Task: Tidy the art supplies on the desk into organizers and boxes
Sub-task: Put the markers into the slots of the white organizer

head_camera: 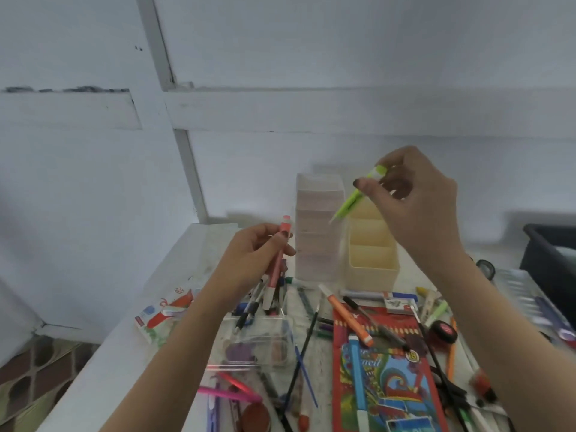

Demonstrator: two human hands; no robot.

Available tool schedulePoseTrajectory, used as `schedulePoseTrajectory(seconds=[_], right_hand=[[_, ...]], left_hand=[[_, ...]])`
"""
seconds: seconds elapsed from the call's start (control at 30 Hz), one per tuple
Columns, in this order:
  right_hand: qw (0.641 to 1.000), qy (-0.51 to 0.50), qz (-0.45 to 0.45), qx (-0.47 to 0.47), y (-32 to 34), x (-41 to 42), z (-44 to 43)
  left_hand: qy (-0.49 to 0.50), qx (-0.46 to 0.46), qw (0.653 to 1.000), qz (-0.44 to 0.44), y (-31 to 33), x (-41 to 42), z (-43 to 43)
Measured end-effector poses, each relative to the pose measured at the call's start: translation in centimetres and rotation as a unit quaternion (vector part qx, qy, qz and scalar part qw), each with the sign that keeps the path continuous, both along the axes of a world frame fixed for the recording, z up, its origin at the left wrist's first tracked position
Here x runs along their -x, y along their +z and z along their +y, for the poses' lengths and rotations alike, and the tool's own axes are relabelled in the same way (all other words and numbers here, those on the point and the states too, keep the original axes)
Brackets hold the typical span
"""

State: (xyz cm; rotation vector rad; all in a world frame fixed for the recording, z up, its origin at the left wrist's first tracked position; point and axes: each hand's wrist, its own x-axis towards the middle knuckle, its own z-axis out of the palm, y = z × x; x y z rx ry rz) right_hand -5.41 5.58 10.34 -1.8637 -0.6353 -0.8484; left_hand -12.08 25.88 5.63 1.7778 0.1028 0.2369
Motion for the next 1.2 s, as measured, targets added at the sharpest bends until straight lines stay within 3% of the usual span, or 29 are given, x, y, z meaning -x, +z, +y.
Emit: schedulePoseTrajectory(seconds=[0.13, 0.37, 0.57, 0.7, 0.97, 1.2], right_hand=[[0.994, -0.049, -0.09, 0.025, -0.4, -1.3, 1.7], [0.948, -0.137, -0.167, 0.235, -3.9, -3.7, 2.3], [0.932, -0.146, -0.157, 0.291, -5.0, -4.9, 2.0], [0.933, -0.152, -0.125, 0.302, -5.1, -5.2, 1.8], [0.916, -0.138, -0.056, 0.372, -4.7, -5.4, 1.7], [0.912, -0.11, -0.042, 0.393, -4.9, -5.5, 1.5]], left_hand=[[0.0, 0.013, 1.0, -0.015, 0.3, -1.0, 0.9], [-0.035, 0.077, 0.996, -0.029, 1.1, -2.2, 2.0], [-0.027, 0.117, 0.991, -0.065, 2.0, -3.1, 1.8], [-0.019, 0.044, 0.994, -0.097, 2.8, -3.6, 1.5], [0.013, 0.028, 0.98, -0.198, 5.1, -5.2, -0.1], [0.071, -0.162, 0.923, -0.341, 3.9, -6.9, -1.5]])
